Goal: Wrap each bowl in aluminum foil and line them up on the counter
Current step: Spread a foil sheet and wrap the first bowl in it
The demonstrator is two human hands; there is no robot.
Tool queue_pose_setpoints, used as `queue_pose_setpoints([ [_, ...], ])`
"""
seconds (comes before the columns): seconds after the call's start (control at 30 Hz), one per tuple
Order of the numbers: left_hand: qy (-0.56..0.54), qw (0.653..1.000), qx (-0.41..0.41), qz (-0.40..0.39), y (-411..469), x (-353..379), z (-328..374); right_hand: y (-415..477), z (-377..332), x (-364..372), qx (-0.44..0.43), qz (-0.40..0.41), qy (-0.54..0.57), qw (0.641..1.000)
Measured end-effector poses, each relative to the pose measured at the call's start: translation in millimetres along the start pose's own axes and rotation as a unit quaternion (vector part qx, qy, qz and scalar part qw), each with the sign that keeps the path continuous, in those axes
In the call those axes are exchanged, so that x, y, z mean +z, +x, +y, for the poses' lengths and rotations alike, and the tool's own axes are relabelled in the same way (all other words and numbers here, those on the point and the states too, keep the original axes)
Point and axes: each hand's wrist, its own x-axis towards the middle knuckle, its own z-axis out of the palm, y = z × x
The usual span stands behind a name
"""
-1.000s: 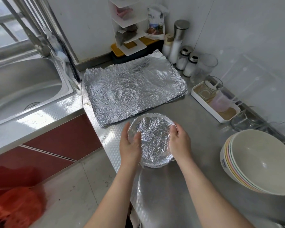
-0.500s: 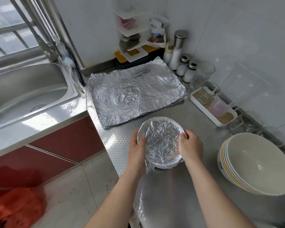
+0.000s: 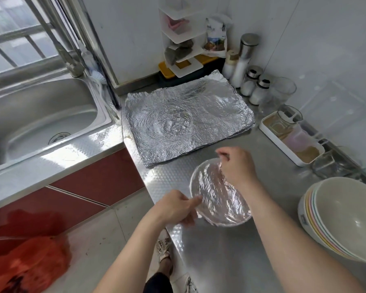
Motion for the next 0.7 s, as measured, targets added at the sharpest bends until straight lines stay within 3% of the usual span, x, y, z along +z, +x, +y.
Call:
queue_pose_setpoints([
  [0.07,0.040,0.998,0.001,0.041,-3.4,-10.4,0.1,-4.6,-8.8,-1.5,-0.026,-0.003,0.014,1.000],
  [0.13,0.077,0.983,0.030,0.162,4.3,-18.1,3.3,-14.8,-5.4,-8.0,-0.007,0.047,0.006,0.999],
  [0.2,0.052,0.971,0.084,0.216,11.7,-19.0,11.5,-26.9,5.5,-13.8,0.030,0.070,-0.030,0.997],
  [0.33,0.040,0.976,0.130,0.170,22.2,-6.7,20.4,-36.3,21.9,-8.9,0.074,0.011,-0.049,0.996],
  [0.4,0.061,0.968,0.149,0.193,22.0,-2.8,19.8,-34.8,22.1,-7.3,0.075,0.005,-0.028,0.997],
  [0.7,0.001,0.969,0.141,0.204,26.2,-14.8,1.4,-12.3,-0.1,-6.8,0.003,-0.028,-0.118,0.993],
])
